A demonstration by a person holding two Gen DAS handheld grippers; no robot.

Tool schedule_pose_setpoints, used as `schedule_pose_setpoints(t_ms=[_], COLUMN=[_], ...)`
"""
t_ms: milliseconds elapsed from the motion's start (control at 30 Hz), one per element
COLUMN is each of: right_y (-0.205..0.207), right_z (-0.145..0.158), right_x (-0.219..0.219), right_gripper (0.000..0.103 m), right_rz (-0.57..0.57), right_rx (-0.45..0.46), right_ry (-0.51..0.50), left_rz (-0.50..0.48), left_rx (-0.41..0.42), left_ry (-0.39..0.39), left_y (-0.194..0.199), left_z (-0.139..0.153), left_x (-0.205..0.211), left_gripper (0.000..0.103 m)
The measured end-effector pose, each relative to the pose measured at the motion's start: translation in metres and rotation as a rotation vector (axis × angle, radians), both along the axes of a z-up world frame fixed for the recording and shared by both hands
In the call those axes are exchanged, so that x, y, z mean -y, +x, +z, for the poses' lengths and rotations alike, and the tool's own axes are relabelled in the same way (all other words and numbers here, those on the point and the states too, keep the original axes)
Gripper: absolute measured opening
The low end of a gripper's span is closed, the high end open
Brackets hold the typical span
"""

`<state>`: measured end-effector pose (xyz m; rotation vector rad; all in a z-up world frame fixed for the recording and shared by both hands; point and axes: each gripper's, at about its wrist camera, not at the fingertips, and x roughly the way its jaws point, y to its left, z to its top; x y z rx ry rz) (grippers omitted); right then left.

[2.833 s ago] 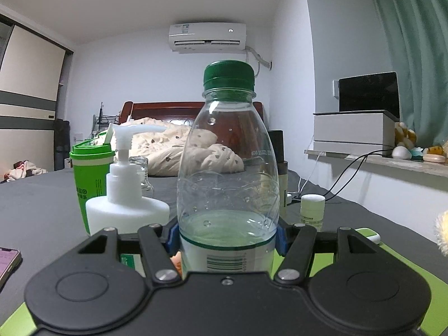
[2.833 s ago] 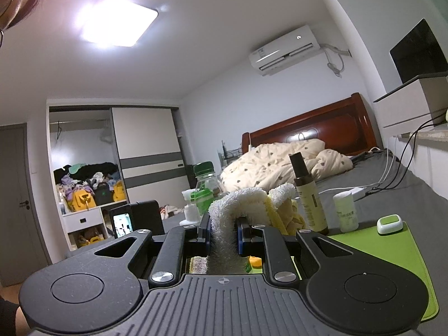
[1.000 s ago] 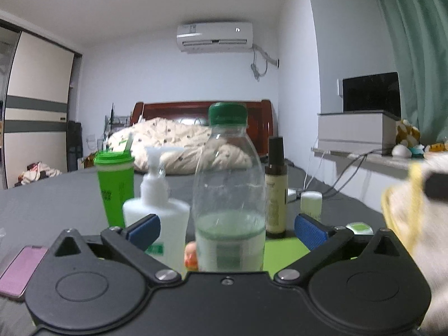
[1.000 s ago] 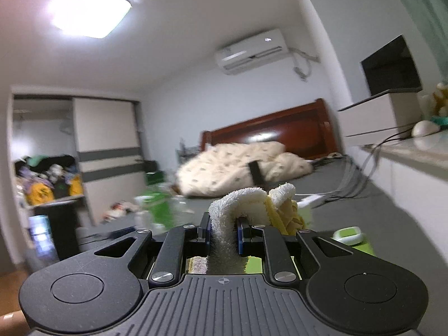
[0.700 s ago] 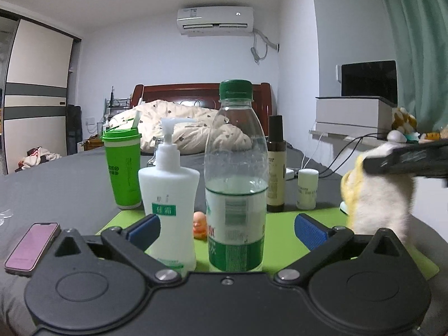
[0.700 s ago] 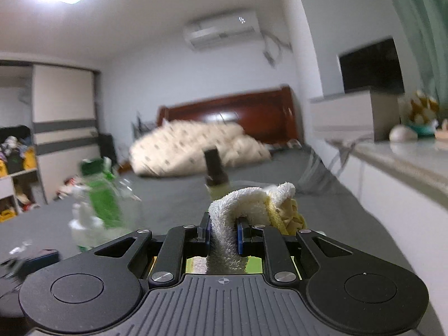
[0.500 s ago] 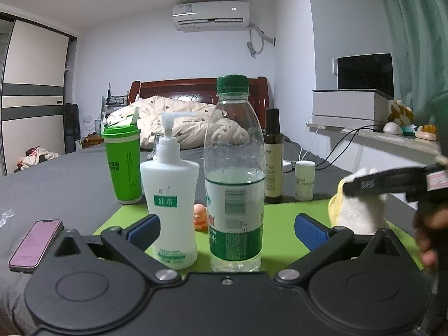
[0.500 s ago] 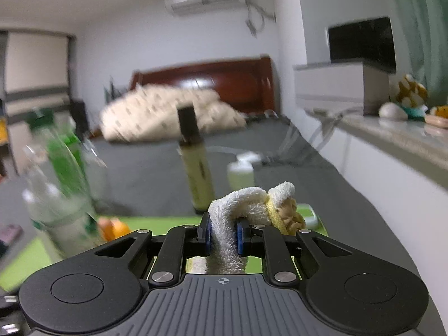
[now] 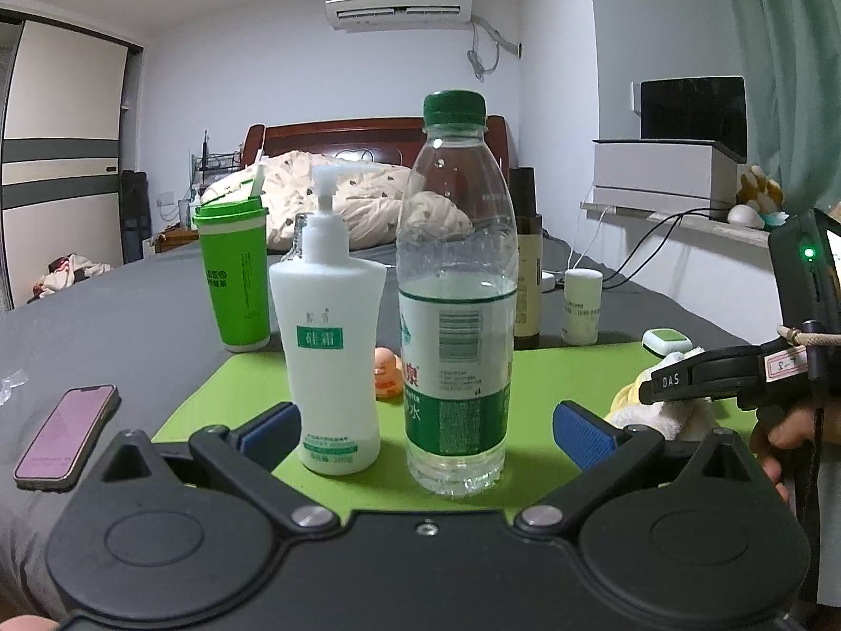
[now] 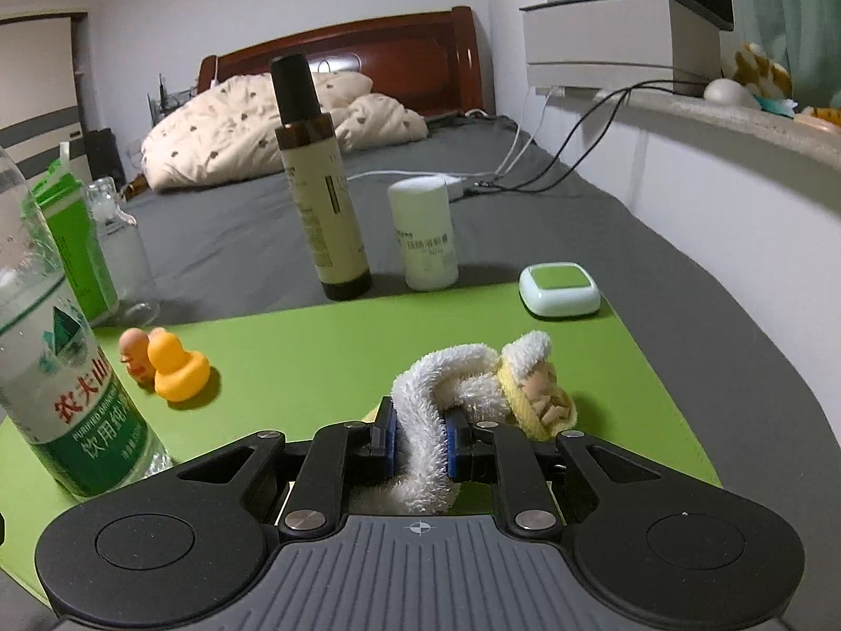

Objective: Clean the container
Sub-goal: 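Lower the towel onto the green mat and open the right gripper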

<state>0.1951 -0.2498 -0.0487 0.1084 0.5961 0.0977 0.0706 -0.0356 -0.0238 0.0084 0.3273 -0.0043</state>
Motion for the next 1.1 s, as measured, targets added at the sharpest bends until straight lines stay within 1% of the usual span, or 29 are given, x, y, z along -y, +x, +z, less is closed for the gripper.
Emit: schedule_pose_setpoints(t_ms=[100,333,633,767,800,833,867,900,933,967,1100], right_y=[0.002,0.003,0.004,0.004,0.004,0.003,0.002,0.001,0.0,-0.001,-0.006], right_z=[-0.001,-0.004,-0.003,0.0,0.001,0.001,0.002,0.002,0.002,0.002,0.002], right_x=[-0.001,-0.002,-0.006,-0.01,-0.011,-0.011,-0.011,-0.01,-0.008,-0.007,-0.006], right_gripper=[0.016,0.016,0.016,0.017,0.03,0.04,0.061,0.077,0.082,0.083,0.083], right_rz=[-0.001,0.004,0.005,0.004,0.001,-0.003,-0.008,-0.013,-0.019,-0.026,-0.034], right_rx=[-0.026,-0.05,-0.063,-0.073,-0.073,-0.071,-0.068,-0.065,-0.063,-0.063,-0.063], right_ry=[-0.008,-0.019,-0.044,-0.077,-0.082,-0.085,-0.081,-0.069,-0.058,-0.046,-0.051], left_rz=[-0.002,-0.002,-0.005,-0.002,-0.002,-0.002,-0.002,-0.002,-0.001,-0.001,0.002], left_rx=[-0.003,-0.008,-0.011,-0.015,-0.016,-0.017,-0.017,-0.017,-0.017,-0.017,-0.018], left_ry=[-0.002,-0.004,-0.006,-0.009,-0.01,-0.011,-0.011,-0.01,-0.008,-0.007,-0.009], left_y=[0.0,0.0,-0.001,0.0,0.0,0.0,0.0,0.0,0.0,0.0,0.001], left_z=[-0.001,-0.001,0.0,0.0,-0.001,-0.001,-0.001,-0.001,0.0,-0.001,0.0], left_x=[0.001,0.004,0.008,0.009,0.009,0.009,0.009,0.009,0.009,0.009,0.008], left_gripper=[0.103,0.103,0.103,0.103,0.103,0.103,0.103,0.103,0.103,0.103,0.103])
